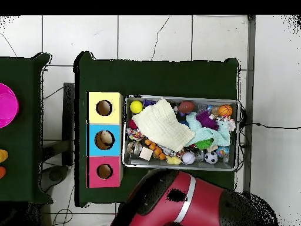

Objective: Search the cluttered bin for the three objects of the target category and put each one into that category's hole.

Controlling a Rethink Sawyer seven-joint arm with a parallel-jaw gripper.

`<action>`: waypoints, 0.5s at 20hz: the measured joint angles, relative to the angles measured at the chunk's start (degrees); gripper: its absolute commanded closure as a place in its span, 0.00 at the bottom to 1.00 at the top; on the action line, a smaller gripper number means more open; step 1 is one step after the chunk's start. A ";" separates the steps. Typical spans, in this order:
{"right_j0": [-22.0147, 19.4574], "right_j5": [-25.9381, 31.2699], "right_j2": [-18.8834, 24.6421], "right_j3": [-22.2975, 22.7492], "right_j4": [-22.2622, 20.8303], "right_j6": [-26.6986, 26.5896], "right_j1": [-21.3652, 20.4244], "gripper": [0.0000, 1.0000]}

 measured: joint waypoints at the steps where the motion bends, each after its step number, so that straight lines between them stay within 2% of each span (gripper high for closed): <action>1: -0.18 -0.01 0.06 0.01 -0.05 0.01 0.03 0.00; 10: -0.02 -0.54 0.03 0.02 -0.11 0.04 0.24 0.00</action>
